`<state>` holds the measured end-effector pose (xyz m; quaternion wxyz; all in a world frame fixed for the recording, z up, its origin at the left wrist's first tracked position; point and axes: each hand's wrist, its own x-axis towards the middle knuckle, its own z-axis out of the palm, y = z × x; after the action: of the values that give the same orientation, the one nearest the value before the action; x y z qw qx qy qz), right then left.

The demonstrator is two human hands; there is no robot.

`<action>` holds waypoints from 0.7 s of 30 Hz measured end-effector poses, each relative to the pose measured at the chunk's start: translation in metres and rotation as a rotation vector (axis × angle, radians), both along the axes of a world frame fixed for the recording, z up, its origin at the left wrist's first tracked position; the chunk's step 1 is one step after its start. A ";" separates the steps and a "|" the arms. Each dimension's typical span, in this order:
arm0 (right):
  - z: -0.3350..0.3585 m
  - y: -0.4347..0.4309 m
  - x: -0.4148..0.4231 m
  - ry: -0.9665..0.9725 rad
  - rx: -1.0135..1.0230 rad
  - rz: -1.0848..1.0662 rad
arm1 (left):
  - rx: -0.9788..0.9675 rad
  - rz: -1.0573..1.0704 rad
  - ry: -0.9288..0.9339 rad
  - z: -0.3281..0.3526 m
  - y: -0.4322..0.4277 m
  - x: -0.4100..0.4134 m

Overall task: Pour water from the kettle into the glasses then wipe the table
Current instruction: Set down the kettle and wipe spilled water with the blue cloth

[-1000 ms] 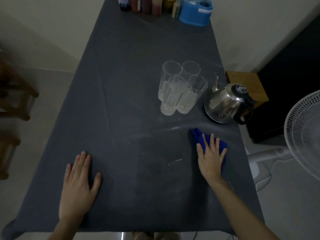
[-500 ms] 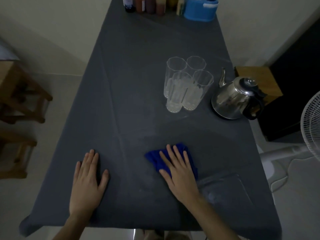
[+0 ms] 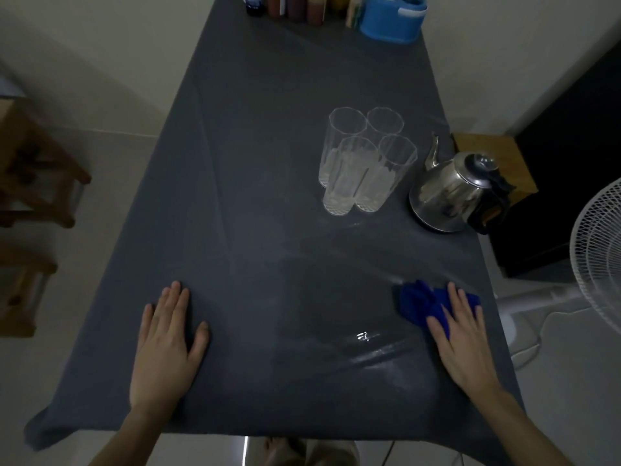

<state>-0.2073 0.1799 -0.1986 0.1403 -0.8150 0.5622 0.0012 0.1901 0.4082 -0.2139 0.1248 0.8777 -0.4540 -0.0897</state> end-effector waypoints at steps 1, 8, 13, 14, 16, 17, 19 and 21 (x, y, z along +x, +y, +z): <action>-0.001 -0.003 0.013 -0.025 -0.005 -0.056 | 0.001 0.001 0.000 0.000 0.001 0.000; 0.000 -0.006 0.163 -0.062 -0.059 -0.061 | -0.017 -0.004 0.008 0.001 -0.001 0.000; -0.008 0.047 0.264 -0.147 -0.069 0.262 | 0.006 -0.001 -0.001 -0.001 0.000 0.002; -0.010 0.060 0.273 -0.177 -0.069 0.346 | 0.009 -0.002 0.001 -0.001 0.000 0.003; -0.014 0.082 0.275 -0.211 -0.060 0.499 | 0.017 -0.003 0.002 -0.001 -0.001 0.004; -0.015 0.089 0.270 -0.209 -0.054 0.556 | 0.022 -0.002 -0.003 -0.001 -0.001 0.004; -0.018 0.093 0.249 -0.190 -0.067 0.639 | 0.016 0.001 -0.010 -0.001 -0.001 0.003; -0.020 0.089 0.220 -0.146 -0.082 0.698 | 0.011 0.006 -0.003 -0.001 -0.001 0.002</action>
<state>0.0125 0.2685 -0.2182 0.1383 -0.9608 0.2380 -0.0320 0.1923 0.4070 -0.2148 0.1193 0.8799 -0.4510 -0.0904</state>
